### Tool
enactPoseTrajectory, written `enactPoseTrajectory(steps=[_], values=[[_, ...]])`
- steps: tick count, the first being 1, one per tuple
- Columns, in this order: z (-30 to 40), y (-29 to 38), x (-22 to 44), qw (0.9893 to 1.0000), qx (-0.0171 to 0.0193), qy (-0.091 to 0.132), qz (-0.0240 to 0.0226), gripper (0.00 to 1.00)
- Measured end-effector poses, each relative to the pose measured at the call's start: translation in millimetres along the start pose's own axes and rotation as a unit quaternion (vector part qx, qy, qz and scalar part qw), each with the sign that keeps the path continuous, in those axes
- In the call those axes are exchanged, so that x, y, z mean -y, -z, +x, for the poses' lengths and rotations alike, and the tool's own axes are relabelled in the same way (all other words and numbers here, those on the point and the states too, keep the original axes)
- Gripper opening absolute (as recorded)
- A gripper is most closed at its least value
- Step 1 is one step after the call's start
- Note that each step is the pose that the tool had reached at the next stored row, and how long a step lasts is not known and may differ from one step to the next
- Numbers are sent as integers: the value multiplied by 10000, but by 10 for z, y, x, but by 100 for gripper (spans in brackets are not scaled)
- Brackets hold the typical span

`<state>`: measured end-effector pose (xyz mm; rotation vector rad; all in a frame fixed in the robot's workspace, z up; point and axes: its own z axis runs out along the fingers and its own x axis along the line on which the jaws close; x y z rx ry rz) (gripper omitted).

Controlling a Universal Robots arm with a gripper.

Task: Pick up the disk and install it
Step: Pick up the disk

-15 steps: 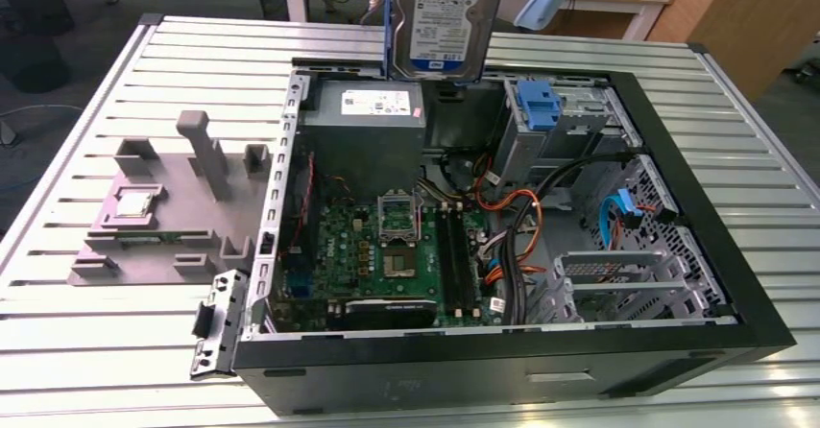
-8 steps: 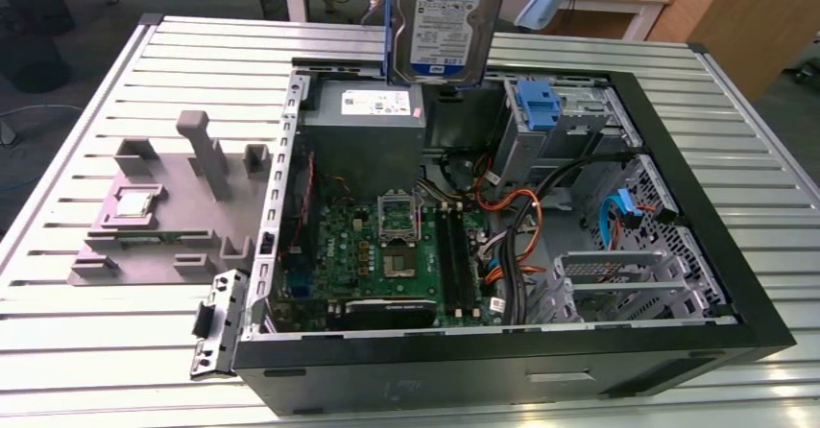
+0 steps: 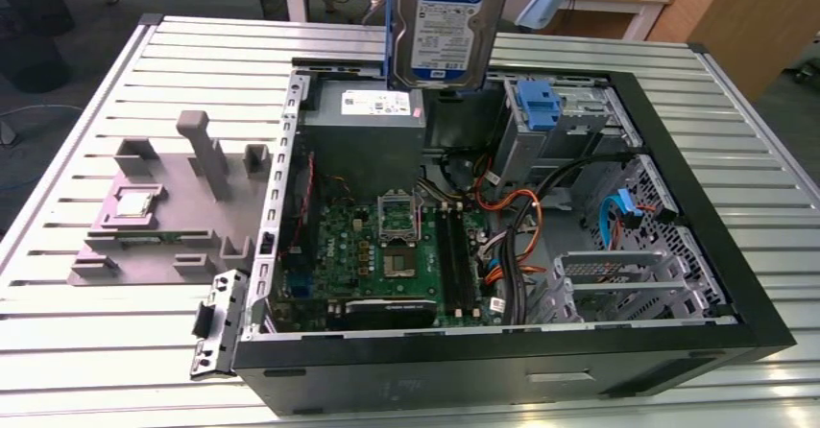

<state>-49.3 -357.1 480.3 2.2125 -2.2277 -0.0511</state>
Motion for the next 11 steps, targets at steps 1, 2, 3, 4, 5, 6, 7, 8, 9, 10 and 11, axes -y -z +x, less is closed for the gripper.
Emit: enactPoseTrajectory(steps=[1, 2, 3, 4, 5, 6, 7, 8, 9, 10, 11], values=[[9, 0, 1, 10000, -1, 0, 0, 35], [18, 0, 1, 10000, -1, 0, 0, 35], [26, 0, 2, 10000, -1, 0, 0, 35], [34, -1, 2, 10000, -1, 0, 0, 35], [43, -1, 2, 10000, 0, 0, 0, 35], [50, -1, 3, 10000, 0, 0, 0, 35], [58, -1, 4, 10000, -1, 0, 0, 35], [64, -2, 4, 10000, -1, 0, 0, 35], [71, -2, 5, 10000, 0, 0, 0, 35], [77, -2, 5, 10000, 0, 0, 0, 35], [82, -2, 6, 10000, 0, 0, 0, 35]])
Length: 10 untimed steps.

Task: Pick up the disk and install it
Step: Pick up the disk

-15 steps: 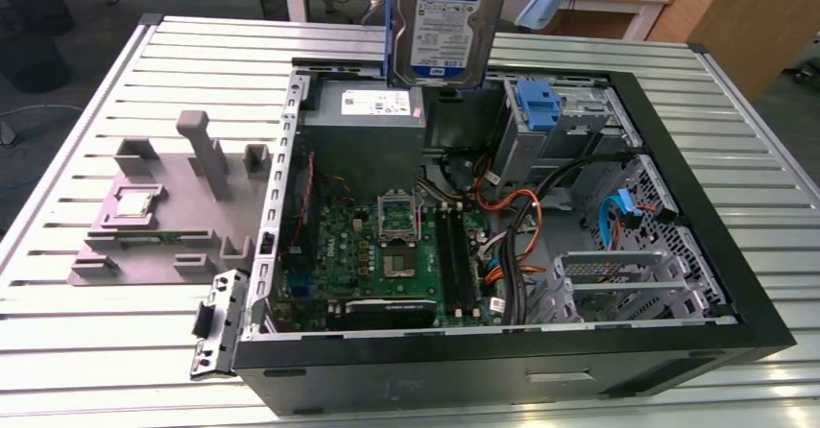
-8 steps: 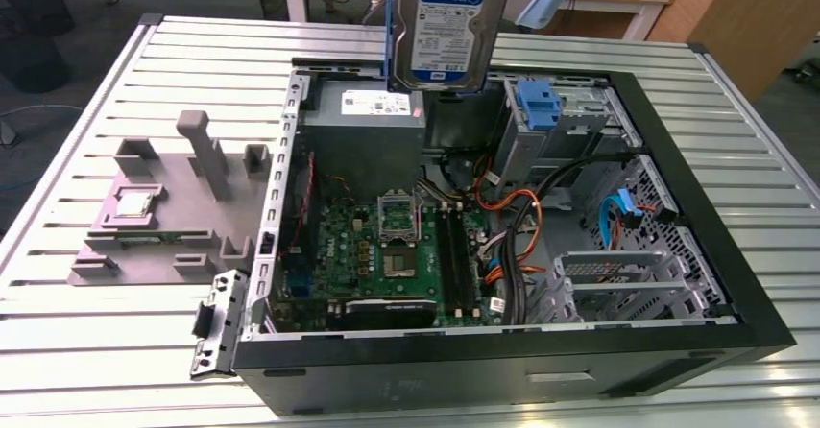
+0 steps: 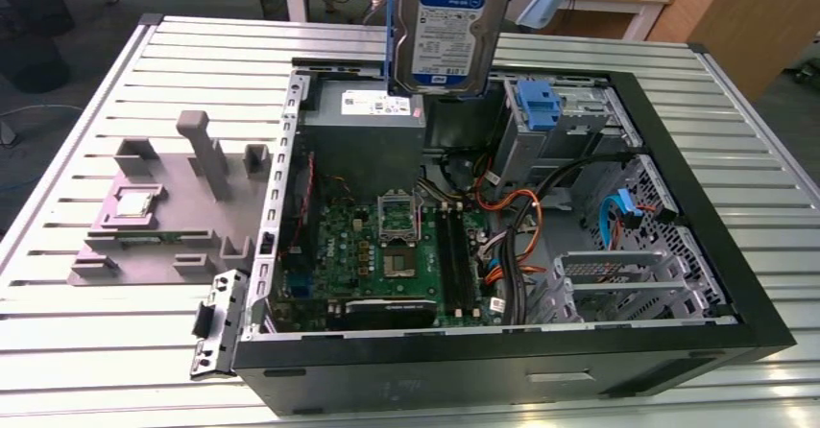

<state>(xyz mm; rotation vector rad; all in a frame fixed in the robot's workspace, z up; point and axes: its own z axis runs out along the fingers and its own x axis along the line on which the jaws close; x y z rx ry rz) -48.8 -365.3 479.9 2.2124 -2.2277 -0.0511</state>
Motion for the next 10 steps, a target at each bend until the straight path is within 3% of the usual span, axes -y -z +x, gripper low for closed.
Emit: enactPoseTrajectory(steps=[10], values=[[53, 0, 19, 10000, 0, 0, 0, 35]])
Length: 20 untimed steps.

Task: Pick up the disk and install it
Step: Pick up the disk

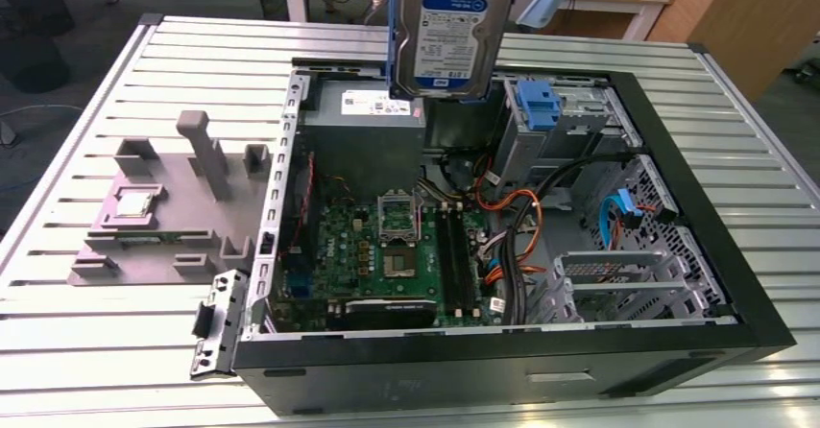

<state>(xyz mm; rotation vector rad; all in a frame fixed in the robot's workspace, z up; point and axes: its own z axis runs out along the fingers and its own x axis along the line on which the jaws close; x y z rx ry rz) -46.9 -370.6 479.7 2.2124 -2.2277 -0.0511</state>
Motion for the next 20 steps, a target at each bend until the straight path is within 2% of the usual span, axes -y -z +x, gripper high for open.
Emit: enactPoseTrajectory(steps=[7, 20], values=[[43, 0, 15, 10000, -1, 0, 0, 35], [207, -1, 18, 10000, 0, 0, 0, 35]])
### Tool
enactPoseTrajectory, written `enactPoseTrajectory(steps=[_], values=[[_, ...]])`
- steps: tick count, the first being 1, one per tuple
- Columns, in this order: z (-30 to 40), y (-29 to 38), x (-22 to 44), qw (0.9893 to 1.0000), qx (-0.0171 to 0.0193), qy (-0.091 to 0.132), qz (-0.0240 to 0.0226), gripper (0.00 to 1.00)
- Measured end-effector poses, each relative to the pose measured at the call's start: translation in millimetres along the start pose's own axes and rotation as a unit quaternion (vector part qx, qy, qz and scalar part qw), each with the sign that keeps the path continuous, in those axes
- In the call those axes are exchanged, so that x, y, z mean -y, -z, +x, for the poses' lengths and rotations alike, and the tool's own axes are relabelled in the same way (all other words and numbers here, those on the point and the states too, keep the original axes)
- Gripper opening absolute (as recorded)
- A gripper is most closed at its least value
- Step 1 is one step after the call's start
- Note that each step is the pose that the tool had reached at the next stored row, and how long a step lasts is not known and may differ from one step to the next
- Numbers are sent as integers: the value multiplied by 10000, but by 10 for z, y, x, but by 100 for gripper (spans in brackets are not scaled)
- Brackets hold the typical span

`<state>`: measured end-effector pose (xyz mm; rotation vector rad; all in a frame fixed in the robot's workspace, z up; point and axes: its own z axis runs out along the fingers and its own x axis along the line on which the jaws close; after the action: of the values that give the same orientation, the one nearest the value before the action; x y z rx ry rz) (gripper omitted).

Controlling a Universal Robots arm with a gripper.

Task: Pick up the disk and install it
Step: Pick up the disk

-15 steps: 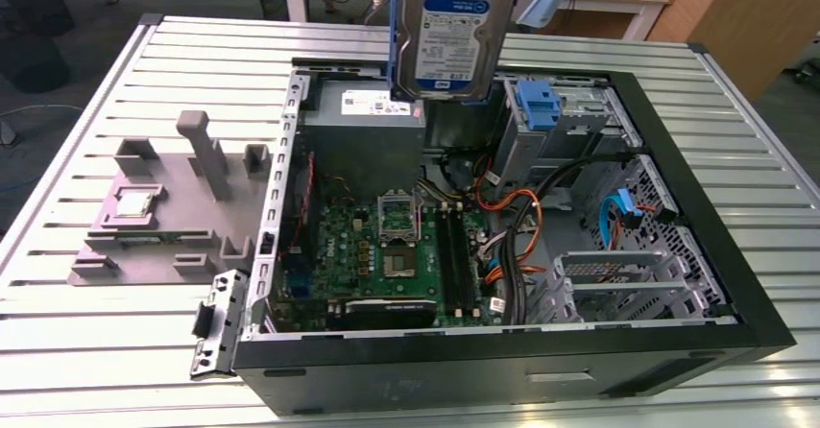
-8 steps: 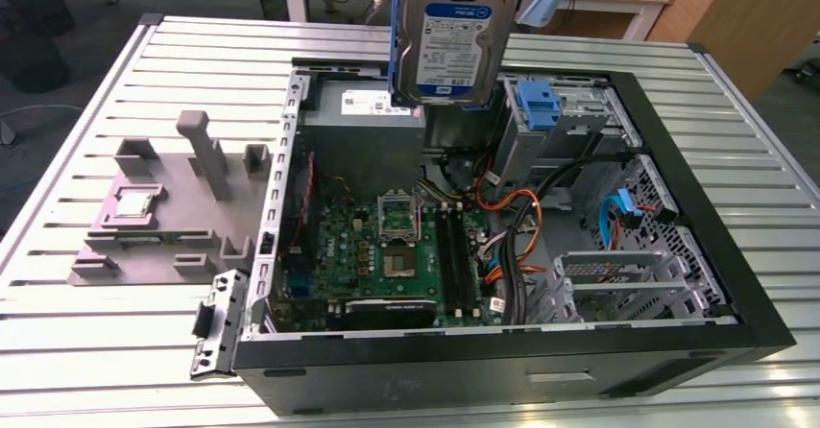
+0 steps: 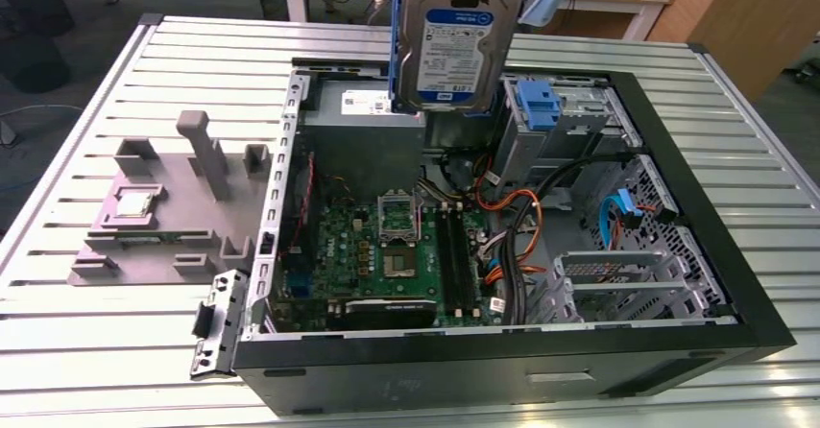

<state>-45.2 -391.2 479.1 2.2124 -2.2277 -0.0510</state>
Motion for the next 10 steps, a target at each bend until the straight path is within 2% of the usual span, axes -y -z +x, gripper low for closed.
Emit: enactPoseTrajectory(steps=[10], values=[[109, 0, 1, 10000, 0, 0, 0, 35]])
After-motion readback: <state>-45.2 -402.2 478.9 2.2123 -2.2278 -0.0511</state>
